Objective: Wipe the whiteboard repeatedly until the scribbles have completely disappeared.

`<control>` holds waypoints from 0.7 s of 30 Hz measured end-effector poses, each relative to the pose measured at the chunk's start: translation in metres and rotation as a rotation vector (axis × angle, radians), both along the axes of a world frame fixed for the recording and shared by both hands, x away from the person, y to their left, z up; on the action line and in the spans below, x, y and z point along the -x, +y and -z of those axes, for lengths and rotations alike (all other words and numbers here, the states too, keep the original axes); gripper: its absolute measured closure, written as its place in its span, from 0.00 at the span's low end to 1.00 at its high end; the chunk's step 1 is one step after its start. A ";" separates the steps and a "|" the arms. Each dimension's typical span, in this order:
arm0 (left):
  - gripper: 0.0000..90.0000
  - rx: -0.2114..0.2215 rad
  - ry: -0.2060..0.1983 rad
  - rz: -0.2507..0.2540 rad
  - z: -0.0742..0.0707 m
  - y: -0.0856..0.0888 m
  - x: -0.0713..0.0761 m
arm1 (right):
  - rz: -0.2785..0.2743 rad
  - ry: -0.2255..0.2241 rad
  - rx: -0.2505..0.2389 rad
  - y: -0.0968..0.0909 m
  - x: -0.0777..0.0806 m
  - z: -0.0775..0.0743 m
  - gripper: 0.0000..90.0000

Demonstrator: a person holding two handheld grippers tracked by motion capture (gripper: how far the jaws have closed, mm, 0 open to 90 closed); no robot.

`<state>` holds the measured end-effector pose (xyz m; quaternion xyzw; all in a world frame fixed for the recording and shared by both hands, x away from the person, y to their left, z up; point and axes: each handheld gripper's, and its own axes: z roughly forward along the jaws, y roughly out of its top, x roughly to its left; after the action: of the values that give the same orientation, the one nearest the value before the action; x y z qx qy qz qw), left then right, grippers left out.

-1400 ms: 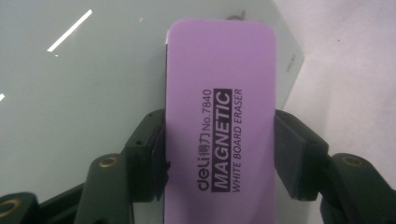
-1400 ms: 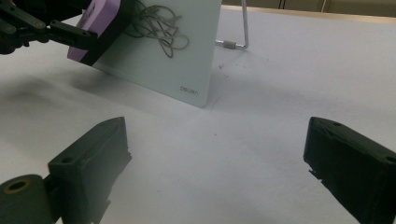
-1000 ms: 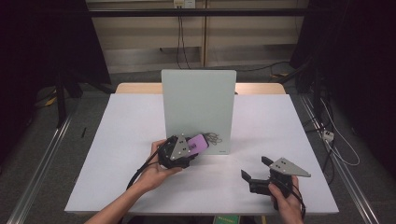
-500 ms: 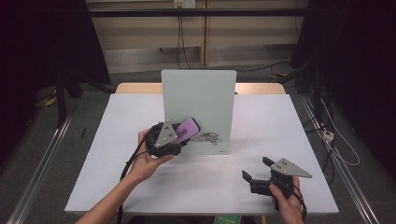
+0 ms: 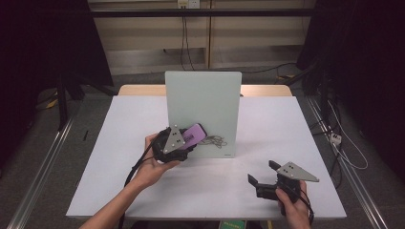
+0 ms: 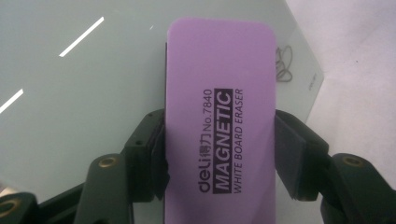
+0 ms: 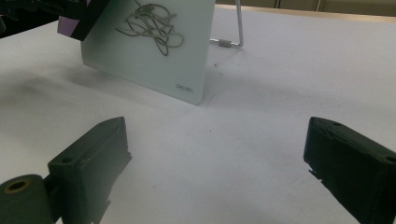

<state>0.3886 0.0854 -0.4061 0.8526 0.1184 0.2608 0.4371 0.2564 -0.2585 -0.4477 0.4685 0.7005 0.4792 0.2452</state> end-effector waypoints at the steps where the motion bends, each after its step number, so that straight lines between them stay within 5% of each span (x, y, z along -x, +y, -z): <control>1: 0.46 -0.007 -0.002 0.004 0.000 -0.002 0.000 | -0.001 0.000 0.000 0.000 0.000 0.000 0.07; 21: 0.45 -0.086 0.030 0.073 0.020 -0.036 0.008 | -0.005 0.001 -0.002 0.000 0.000 0.000 0.07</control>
<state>0.3805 0.0498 -0.4265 0.8782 0.0826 0.2368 0.4072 0.2564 -0.2580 -0.4473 0.4672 0.7013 0.4802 0.2434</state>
